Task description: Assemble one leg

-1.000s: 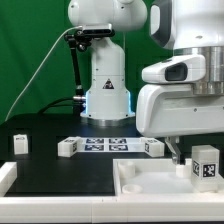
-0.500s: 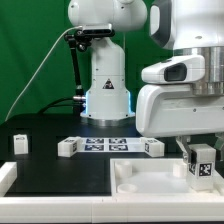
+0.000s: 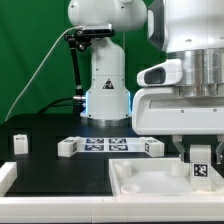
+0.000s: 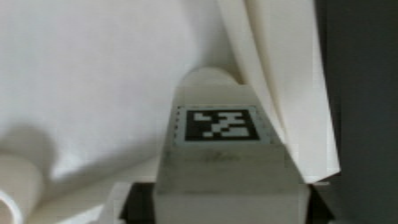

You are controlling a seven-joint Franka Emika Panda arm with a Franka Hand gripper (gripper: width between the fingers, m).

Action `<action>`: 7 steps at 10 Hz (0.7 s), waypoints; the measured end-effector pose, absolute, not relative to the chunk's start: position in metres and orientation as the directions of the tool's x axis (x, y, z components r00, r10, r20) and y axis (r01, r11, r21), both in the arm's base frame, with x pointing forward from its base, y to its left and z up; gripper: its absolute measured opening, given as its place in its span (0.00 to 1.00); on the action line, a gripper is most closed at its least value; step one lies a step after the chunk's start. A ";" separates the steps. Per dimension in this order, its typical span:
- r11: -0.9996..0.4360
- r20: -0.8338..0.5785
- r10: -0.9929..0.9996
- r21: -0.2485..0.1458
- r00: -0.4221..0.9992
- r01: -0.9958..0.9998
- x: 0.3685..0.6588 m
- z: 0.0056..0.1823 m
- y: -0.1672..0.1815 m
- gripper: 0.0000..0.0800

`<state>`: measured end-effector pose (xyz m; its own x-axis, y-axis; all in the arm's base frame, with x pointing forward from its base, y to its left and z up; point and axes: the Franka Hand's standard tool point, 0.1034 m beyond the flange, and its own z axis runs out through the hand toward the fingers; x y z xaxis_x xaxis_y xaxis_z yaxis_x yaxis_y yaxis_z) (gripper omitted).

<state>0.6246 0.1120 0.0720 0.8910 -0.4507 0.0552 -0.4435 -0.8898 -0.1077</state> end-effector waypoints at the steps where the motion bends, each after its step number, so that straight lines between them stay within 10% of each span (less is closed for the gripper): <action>1: -0.818 0.060 -0.571 -0.125 0.819 -0.562 0.625 0.072 0.112 0.36; 7: -0.173 -0.035 -0.983 -0.139 0.180 -0.975 0.620 0.071 0.112 0.36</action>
Offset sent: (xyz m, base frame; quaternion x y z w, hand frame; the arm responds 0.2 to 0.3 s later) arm -0.0110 0.0023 -0.0030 -0.0004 0.0276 0.3648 0.9307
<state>0.6204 0.1120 0.0711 0.1796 -0.9831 -0.0353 -0.9750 -0.1732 -0.1389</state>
